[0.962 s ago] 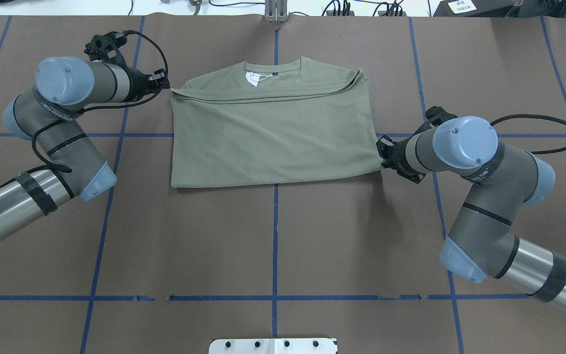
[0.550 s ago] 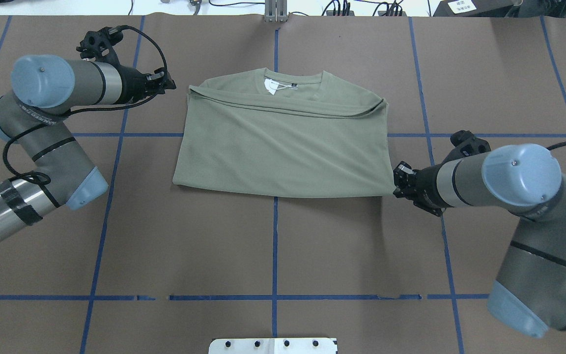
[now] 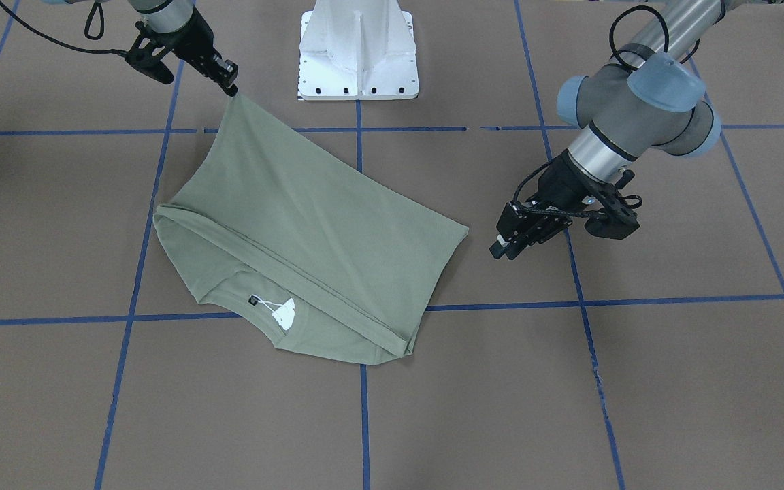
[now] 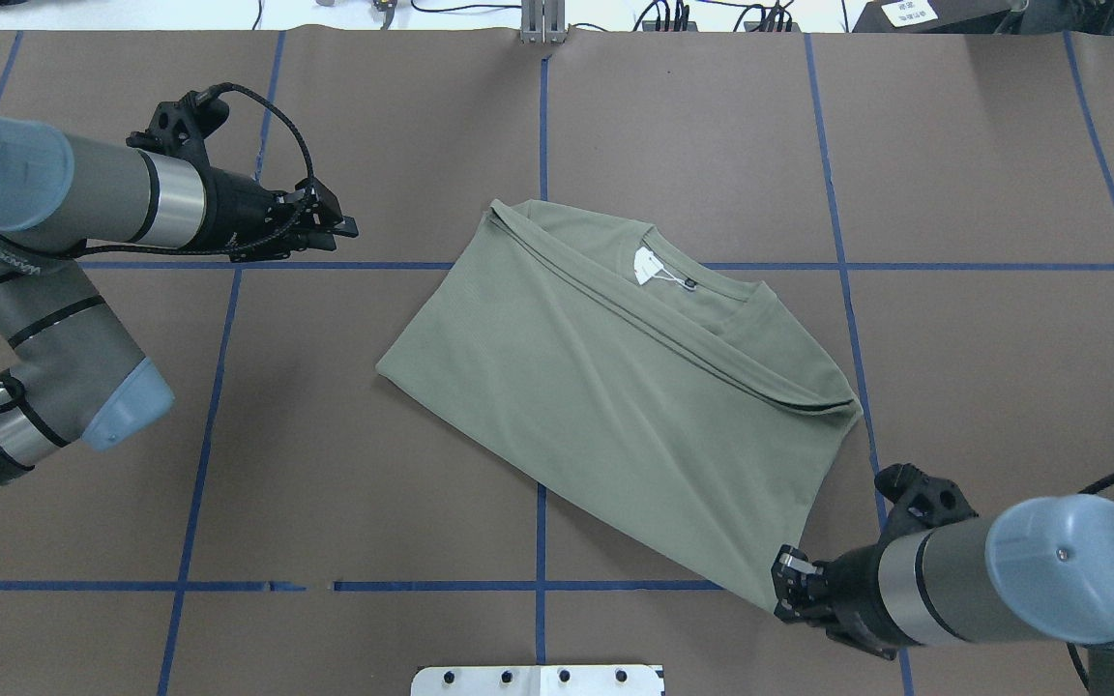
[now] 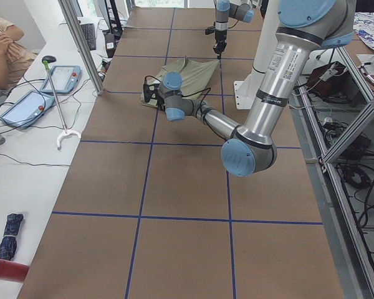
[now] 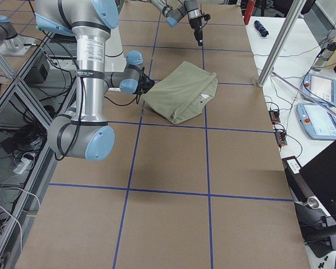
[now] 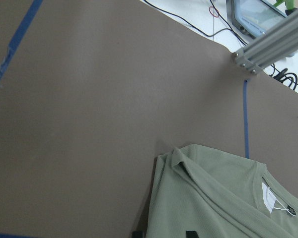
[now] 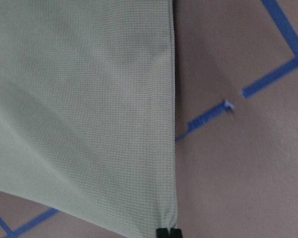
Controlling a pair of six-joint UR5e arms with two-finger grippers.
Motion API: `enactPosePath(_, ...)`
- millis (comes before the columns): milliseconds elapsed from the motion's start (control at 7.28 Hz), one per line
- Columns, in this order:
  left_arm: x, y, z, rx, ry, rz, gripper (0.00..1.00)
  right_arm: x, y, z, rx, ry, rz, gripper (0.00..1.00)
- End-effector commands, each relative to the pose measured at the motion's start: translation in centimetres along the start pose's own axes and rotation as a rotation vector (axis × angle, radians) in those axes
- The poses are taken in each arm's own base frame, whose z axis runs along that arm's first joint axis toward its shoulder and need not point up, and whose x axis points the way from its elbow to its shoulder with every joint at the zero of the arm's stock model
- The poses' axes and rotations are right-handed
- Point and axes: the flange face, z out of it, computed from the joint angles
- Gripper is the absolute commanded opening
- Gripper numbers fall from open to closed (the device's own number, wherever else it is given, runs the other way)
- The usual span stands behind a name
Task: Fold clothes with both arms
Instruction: 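Drag the shirt edge toward the robot with the right gripper, rotating the shirt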
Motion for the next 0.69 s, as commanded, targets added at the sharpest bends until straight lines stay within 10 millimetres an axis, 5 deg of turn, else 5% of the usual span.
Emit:
enactPosePath(0, 0.8, 2.9, -0.9, -0.069, 0.026, -0.043, 0.44, 2.6, 5.6, 0.2, -0.101, 0.058, -0.039, 0.62)
enactPosePath(137, 1.1, 3.9, -0.3, -0.083, 0.029, -0.037, 0.46, 2.8, 5.4, 0.6, -0.070, 0.069, -0.024, 1.00)
enactPosePath(275, 1.5, 4.3, -0.6, -0.091, 0.038, -0.031, 0.47, 2.5, 4.5, 1.0, 0.004, 0.057, -0.015, 1.00)
enactPosePath(550, 1.9, 4.7, -1.0, -0.089, 0.049, -0.026, 0.47, -1.7, -1.2, -2.9, 0.156, -0.093, 0.074, 1.00)
